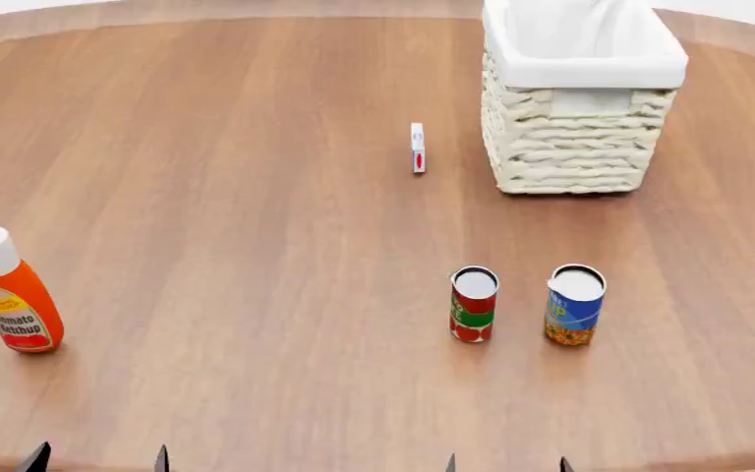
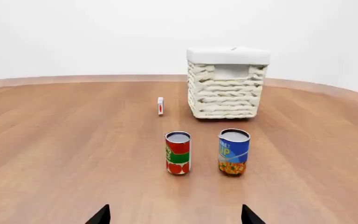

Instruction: Pick up the cream cheese box, and put it in the basket.

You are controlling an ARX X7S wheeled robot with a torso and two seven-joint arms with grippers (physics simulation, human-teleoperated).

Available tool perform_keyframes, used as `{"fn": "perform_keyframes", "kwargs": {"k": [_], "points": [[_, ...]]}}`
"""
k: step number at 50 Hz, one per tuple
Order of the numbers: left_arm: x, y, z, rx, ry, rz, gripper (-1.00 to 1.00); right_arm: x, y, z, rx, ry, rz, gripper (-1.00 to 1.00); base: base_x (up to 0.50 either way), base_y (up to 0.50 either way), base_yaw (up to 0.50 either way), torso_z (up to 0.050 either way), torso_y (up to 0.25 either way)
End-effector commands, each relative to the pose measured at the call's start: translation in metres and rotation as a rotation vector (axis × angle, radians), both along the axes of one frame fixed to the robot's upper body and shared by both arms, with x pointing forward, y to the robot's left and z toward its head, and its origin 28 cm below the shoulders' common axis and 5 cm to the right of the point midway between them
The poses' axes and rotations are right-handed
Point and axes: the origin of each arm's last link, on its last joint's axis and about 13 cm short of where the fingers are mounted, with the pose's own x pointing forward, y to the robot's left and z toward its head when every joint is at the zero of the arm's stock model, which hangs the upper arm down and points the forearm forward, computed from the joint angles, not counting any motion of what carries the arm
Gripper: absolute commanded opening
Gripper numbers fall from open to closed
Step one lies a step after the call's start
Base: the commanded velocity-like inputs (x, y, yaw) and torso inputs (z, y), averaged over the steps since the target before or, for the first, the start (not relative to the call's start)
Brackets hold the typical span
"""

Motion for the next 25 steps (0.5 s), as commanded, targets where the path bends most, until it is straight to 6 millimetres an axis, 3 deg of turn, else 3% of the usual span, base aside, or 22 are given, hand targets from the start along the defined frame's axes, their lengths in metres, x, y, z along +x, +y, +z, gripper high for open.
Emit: {"fn": "perform_keyframes", "kwargs": {"k": [1,14,25], "points": [[0.0,0.0,0.001,0.0,0.0,0.0,1.0,0.0,0.0,0.001,0.0,0.0,0.0,1.0,0.0,0.0,0.0,0.0,0.0],[-0.002,-0.001,0.005,-0.001,-0.012,-0.01,1.0,0.0,0.001,0.007,0.0,-0.02,-0.011,1.0,0.0,0.0,0.0,0.0,0.0],[-0.019,-0.002,0.048,-0.026,-0.157,-0.044,1.0,-0.019,0.004,0.059,-0.021,-0.193,0.042,1.0,0.0,0.0,0.0,0.0,0.0]]}}
